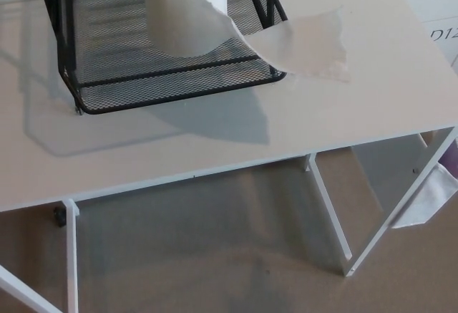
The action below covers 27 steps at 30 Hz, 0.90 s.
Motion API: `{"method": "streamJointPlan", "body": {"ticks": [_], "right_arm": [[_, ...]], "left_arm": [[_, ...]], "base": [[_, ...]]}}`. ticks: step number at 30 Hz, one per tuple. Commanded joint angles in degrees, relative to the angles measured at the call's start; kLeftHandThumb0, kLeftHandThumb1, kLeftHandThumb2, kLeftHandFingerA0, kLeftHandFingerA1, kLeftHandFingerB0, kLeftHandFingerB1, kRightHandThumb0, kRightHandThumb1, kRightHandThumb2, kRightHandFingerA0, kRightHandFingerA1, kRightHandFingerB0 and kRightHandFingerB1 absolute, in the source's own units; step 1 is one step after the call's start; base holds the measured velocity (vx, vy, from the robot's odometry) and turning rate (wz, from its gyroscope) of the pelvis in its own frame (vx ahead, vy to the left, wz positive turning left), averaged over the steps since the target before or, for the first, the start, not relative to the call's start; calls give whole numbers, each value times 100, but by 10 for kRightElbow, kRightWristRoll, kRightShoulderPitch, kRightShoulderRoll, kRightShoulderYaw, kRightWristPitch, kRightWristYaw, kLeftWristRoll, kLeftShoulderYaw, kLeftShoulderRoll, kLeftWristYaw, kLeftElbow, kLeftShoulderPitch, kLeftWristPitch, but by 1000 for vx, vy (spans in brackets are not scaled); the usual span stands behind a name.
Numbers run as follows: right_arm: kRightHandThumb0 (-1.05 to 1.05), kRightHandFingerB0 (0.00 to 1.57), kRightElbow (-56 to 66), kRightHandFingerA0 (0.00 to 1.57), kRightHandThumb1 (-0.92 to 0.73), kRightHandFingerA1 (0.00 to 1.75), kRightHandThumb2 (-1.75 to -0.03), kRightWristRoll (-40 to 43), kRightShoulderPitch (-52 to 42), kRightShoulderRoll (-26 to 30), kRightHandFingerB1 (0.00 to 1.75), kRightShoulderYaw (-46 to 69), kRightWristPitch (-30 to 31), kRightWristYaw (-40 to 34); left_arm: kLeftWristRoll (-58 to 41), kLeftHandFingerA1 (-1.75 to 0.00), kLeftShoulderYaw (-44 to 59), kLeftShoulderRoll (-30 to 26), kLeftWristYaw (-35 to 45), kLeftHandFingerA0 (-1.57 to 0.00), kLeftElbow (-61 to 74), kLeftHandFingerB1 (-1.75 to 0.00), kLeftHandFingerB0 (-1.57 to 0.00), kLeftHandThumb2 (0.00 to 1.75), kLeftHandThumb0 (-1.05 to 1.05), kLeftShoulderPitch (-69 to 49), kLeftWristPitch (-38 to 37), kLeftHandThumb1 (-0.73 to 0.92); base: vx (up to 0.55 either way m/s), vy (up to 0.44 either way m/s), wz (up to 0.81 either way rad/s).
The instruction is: The robot walks towards a desk on which a file tray is kept in the middle and a toilet paper roll is kept on its right. The robot uses its right hand to hook on finger in the gap of the roll and grabs it, lifts it and places it on the tray.
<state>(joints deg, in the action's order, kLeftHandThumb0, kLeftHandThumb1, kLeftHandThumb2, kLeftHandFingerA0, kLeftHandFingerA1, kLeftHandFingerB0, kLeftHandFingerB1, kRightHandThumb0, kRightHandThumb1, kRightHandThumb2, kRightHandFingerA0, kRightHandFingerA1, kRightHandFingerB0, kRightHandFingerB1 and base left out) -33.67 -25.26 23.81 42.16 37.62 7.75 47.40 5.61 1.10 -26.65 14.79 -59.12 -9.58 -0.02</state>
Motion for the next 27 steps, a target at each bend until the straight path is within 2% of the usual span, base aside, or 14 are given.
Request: {"method": "streamJointPlan", "body": {"ticks": [1, 2, 3, 4, 7, 8, 9, 10, 11, 27], "right_arm": [[-43, 21, -45, 36, -59, 78, -58, 231, -271, -227, 31, 319, 15, -258], [-52, 12, 4, 26, -47, 65, -79, 199, -285, -246, 41, 300, 63, -244], [-44, 21, 15, 28, -62, 65, -59, 179, -295, -250, 30, 281, 72, -238], [-49, 13, -7, 26, -48, 62, -78, 168, -308, -246, 41, 255, 30, -233], [-53, 14, -4, 19, -47, 58, -79, 124, -332, -237, 43, 197, 19, -213], [-47, 22, -24, 22, -59, 55, -58, 129, -332, -227, 29, 191, 20, -200], [-53, 18, -28, 26, -45, 60, -78, 123, -338, -223, 43, 180, 23, -190], [-50, 22, -40, 36, -61, 59, -59, 112, -349, -211, 29, 157, 10, -175], [-48, 26, -46, 48, -57, 58, -57, 108, -357, -204, 30, 141, 8, -161], [-48, 26, -38, 48, -57, 58, -57, 192, -385, -171, 30, 53, 22, -188]], "left_arm": [[-22, -56, 28, -26, 15, -37, -9, -50, -27, 103, -50, -2, 8, 69], [-2, -55, 12, -32, 3, -34, -8, -49, -26, 104, -55, -4, 2, 71], [-1, -55, 11, -35, 6, -35, -6, -50, -26, 105, -54, -7, -5, 72], [-1, -56, 11, -36, 6, -36, -1, -51, -30, 105, -55, -10, -4, 73], [-3, -56, 13, -32, 0, -37, -4, -51, -28, 105, -51, -8, 8, 71], [-9, -57, 17, -31, 7, -38, -4, -51, -27, 105, -48, -10, 4, 69], [-12, -57, 20, -31, 8, -38, -2, -50, -27, 105, -49, -14, 5, 69], [-4, -38, 13, -34, 8, -40, 4, -36, -37, 66, -51, -16, 6, 88], [0, -38, 10, -36, 9, -40, 6, -36, -37, 66, -51, -17, 6, 88], [-5, -38, 13, -35, 11, -40, 13, -36, -37, 66, -51, -19, 7, 88]], "base": [[0, 0, 0], [0, 0, 0], [0, 0, 0], [0, 0, 0], [0, 0, 0], [0, 0, 0], [0, 0, 0], [0, 0, 0], [0, 0, 0], [0, 0, -1]]}}
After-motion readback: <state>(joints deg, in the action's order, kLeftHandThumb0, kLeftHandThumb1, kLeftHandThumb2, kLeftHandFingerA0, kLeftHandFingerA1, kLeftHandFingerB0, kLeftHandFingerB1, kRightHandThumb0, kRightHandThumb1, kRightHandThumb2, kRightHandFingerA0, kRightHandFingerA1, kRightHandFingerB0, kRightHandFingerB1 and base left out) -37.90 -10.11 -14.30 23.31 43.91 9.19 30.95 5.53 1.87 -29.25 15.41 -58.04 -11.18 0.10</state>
